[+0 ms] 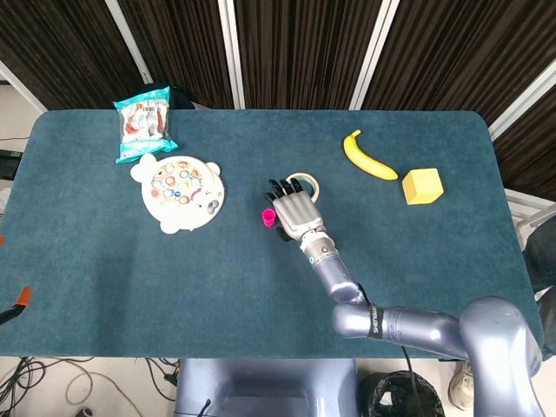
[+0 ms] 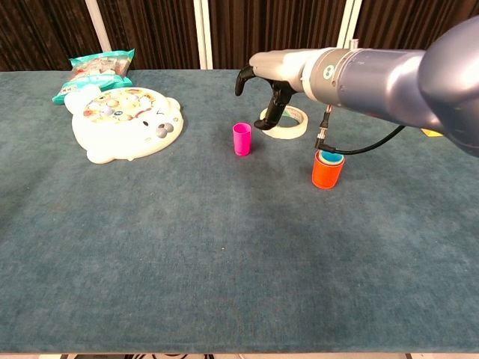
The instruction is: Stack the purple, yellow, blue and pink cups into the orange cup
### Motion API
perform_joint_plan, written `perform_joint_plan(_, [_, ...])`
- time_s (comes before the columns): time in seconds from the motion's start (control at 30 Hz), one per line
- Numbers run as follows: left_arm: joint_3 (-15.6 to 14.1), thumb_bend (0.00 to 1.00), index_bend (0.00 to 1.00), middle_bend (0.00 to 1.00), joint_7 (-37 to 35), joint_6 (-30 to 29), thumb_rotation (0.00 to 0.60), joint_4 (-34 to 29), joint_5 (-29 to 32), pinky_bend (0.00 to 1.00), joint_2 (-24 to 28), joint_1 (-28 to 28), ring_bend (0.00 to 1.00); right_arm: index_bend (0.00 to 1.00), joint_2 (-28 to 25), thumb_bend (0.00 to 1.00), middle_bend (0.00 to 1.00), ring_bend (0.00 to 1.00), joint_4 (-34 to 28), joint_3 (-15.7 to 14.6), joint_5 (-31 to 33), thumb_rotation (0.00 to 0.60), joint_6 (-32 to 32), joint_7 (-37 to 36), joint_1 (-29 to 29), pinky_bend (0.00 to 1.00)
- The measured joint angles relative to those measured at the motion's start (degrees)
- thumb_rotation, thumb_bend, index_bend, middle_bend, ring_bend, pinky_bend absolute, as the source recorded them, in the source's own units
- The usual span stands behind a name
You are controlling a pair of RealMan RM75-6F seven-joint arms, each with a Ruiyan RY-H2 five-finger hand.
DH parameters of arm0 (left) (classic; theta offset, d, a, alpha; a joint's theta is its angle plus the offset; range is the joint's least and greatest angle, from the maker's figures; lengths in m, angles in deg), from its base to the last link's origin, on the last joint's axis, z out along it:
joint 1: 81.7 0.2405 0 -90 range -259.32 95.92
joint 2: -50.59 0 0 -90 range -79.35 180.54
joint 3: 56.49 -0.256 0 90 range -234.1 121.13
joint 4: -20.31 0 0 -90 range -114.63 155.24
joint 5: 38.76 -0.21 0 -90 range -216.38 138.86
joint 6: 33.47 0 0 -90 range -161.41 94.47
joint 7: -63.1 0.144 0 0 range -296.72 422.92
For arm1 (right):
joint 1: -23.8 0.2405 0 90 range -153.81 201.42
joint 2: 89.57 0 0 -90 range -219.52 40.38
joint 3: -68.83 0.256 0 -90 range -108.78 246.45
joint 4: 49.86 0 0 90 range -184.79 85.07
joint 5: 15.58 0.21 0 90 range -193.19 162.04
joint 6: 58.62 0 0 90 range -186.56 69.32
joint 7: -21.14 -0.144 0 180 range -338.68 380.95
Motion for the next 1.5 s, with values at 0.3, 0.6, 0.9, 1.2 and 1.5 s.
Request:
perform_joint_plan(0.3, [-0.1, 0.31, 0.05, 0.05, 0.0, 0.2, 0.600, 0.0, 0.0, 0.00, -0.1, 0.0, 0.00, 0.26, 3.9, 0.44, 0.00, 0.02, 6.7, -0.4, 1.2, 0.600, 2.4, -0.9, 2.0, 0.06])
perform_joint_plan(0.6, [-0.1, 0.31, 0.05, 0.05, -0.2, 0.5, 0.600, 0.2, 0.2, 0.00, -0.1, -0.1, 0.00, 0.29, 7.0, 0.44, 0.00, 0.02, 11.7, -0.5, 0.4, 0.600, 3.7, -2.3, 3.1, 0.06])
perform_joint_plan(0.9, [0.0, 0.31, 0.05, 0.05, -0.5, 0.6, 0.600, 0.3, 0.5, 0.00, 0.0, -0.1, 0.00, 0.33, 9.6, 0.44, 0.00, 0.03, 16.7, -0.6, -0.2, 0.600, 5.4, -3.4, 3.9, 0.07])
perform_joint_plan(1.2, [0.0, 0.31, 0.05, 0.05, -0.4, 0.6, 0.600, 0.3, 0.5, 0.00, 0.0, -0.1, 0.00, 0.38, 11.2, 0.44, 0.00, 0.04, 20.0, -0.2, -1.0, 0.600, 6.5, -4.5, 4.3, 0.08])
perform_joint_plan(1.5, [0.0, 0.31, 0.05, 0.05, -0.6, 0.5, 0.600, 0.4, 0.5, 0.00, 0.0, 0.0, 0.00, 0.40, 12.4, 0.44, 0.00, 0.04, 22.6, 0.1, -1.6, 0.600, 7.3, -5.0, 4.7, 0.09])
